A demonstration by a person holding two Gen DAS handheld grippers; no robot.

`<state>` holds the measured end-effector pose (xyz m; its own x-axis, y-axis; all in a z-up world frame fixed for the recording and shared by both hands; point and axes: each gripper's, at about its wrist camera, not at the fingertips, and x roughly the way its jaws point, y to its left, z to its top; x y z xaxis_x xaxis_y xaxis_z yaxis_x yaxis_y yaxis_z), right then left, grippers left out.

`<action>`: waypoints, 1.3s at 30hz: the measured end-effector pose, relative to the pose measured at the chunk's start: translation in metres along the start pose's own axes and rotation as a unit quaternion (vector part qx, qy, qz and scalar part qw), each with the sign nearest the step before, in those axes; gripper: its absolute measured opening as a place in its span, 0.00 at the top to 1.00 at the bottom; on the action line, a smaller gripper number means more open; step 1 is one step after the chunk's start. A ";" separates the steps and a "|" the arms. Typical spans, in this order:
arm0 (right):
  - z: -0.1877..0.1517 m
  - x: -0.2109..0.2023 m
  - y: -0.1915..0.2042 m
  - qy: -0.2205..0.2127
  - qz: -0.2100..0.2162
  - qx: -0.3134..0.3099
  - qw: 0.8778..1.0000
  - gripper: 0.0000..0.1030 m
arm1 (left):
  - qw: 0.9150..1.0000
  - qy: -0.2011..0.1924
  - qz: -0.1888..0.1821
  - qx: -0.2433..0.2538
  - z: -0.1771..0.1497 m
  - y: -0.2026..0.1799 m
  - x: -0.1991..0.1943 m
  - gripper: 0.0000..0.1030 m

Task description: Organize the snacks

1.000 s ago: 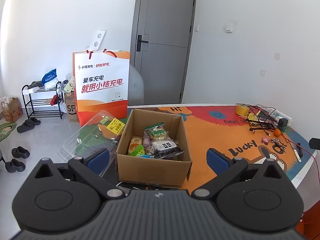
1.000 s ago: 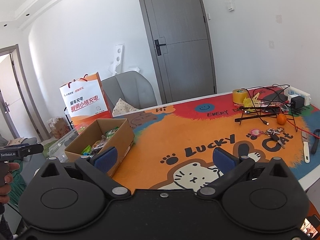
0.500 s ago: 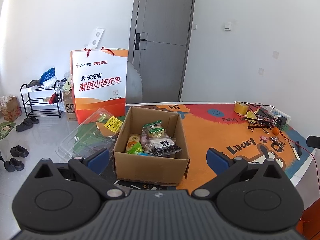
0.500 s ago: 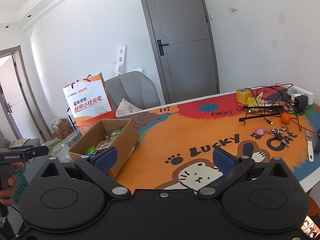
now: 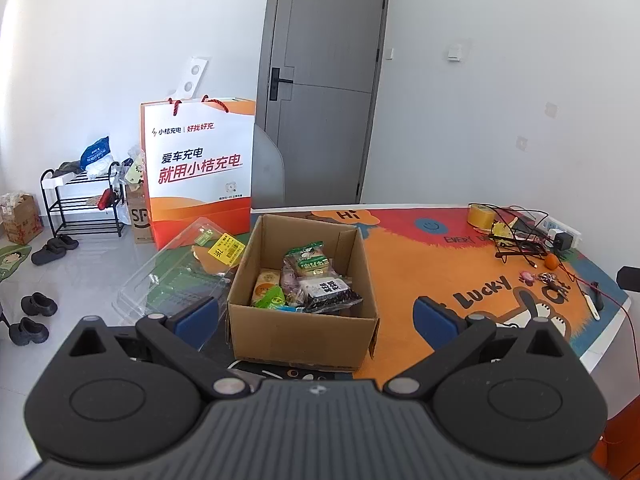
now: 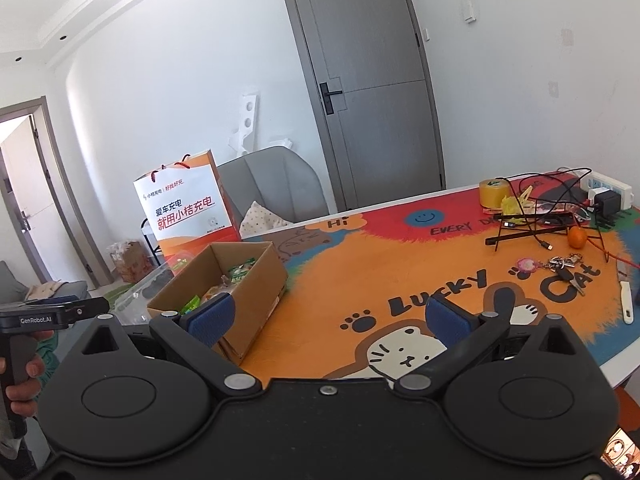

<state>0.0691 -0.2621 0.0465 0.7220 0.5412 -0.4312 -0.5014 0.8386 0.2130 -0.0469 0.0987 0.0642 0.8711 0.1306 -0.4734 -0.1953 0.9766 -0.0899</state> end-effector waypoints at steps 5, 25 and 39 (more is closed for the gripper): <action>-0.001 0.004 0.002 0.005 0.001 -0.003 1.000 0.00 | 1.000 0.001 0.000 -0.002 0.000 0.000 0.000 0.00; -0.002 0.006 0.005 0.004 -0.020 -0.006 1.000 0.00 | 1.000 0.004 -0.008 -0.007 -0.001 -0.001 0.001 0.00; -0.003 0.008 0.007 0.009 -0.018 -0.008 1.000 0.00 | 1.000 0.008 -0.009 -0.008 -0.001 0.001 0.003 0.00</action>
<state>0.0695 -0.2522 0.0417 0.7311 0.5090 -0.4543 -0.4823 0.8565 0.1835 -0.0453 0.1000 0.0621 0.8678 0.1097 -0.4847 -0.1859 0.9762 -0.1120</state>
